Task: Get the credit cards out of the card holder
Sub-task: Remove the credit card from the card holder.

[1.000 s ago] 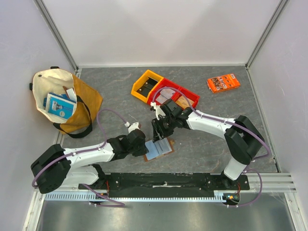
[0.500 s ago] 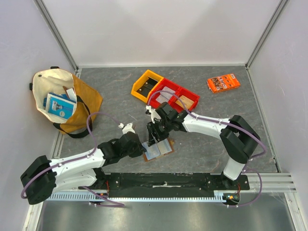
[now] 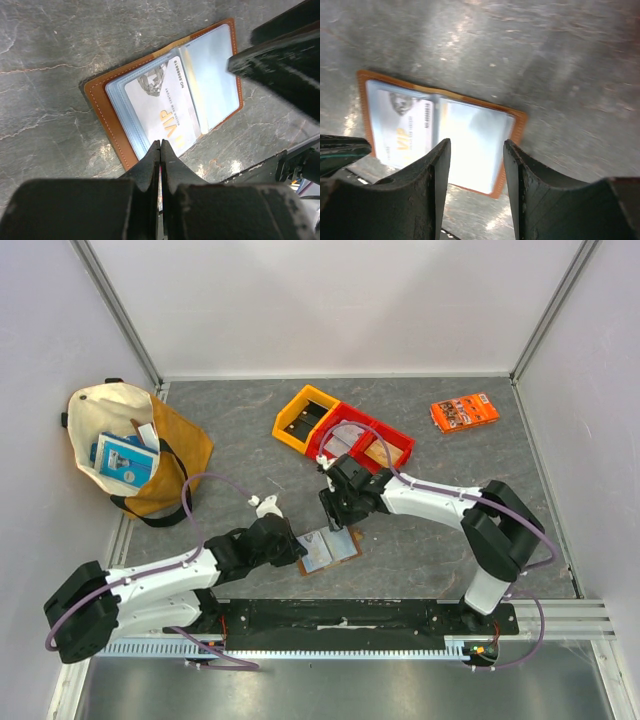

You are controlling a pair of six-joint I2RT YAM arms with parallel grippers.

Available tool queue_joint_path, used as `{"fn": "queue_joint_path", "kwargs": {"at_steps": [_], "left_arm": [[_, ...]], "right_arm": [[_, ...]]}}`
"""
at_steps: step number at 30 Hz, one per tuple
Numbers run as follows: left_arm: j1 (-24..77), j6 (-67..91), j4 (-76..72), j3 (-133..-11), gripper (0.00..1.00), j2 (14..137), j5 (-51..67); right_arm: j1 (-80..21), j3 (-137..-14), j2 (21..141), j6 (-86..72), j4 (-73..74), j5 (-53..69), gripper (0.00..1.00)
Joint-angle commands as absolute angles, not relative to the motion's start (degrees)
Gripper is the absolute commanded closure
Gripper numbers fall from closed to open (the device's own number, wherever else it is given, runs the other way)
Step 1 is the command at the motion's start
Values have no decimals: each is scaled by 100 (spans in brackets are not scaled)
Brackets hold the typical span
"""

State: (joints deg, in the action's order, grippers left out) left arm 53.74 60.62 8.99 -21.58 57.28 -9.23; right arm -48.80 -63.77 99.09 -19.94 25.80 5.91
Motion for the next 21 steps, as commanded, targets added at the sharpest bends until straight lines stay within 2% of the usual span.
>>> {"fn": "queue_joint_path", "kwargs": {"at_steps": [1, 6, 13, 21], "left_arm": [[5361, 5977, 580, -2373, 95, 5915, -835], [5344, 5863, 545, -2505, 97, 6204, -844], [5238, 5739, 580, -2654, 98, 6635, -809], [5151, 5897, 791, -2444, 98, 6732, -791]], "right_arm": [[-4878, -6407, 9352, -1855, 2848, -606, 46], [-4834, -6188, 9018, -1740, 2418, -370, 46], [-4272, -5389, 8929, -1968, 758, 2633, 53], [-4035, -4808, 9579, -2618, -763, 3840, 55]]}}
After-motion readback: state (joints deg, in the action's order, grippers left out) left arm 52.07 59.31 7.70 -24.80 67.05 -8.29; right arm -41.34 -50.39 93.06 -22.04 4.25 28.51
